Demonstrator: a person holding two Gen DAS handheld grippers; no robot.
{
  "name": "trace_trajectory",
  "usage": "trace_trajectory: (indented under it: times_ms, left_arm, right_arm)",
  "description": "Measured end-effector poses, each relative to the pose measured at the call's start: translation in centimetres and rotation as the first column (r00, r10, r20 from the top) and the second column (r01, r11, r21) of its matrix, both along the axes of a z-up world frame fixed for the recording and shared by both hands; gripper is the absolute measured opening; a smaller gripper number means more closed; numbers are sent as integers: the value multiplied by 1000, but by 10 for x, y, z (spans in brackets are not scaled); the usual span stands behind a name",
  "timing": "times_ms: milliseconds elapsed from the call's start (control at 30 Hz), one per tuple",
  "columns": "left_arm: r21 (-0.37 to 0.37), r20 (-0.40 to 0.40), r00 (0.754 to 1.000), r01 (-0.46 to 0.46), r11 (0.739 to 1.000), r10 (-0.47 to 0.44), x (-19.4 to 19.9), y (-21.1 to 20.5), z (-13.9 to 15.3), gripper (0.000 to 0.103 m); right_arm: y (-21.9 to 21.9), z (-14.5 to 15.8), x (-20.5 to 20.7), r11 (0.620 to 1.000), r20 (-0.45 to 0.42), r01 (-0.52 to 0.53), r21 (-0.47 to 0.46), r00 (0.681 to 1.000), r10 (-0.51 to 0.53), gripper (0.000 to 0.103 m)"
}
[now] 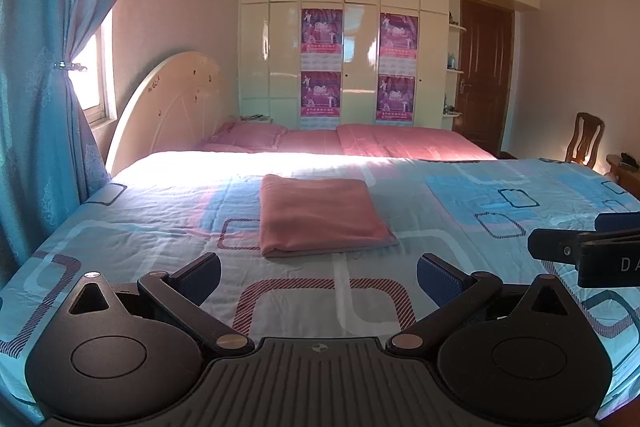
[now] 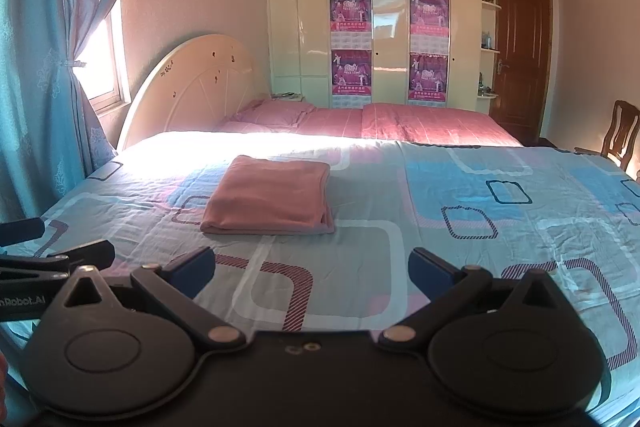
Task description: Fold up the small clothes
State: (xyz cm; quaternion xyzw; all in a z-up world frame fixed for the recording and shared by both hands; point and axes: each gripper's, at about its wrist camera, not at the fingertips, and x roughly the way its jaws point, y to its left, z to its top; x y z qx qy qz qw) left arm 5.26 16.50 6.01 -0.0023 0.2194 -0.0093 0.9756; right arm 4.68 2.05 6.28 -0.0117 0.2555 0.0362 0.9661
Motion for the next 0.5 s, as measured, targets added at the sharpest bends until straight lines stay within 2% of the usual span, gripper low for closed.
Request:
trace_trajectory:
  times_ms: [500]
  left_arm:
    - [4, 10, 1000, 25, 1000, -25, 2, -2, 1, 103]
  right_arm:
    - [0, 2, 2, 1000, -1, -2, -6, 1000, 2, 102]
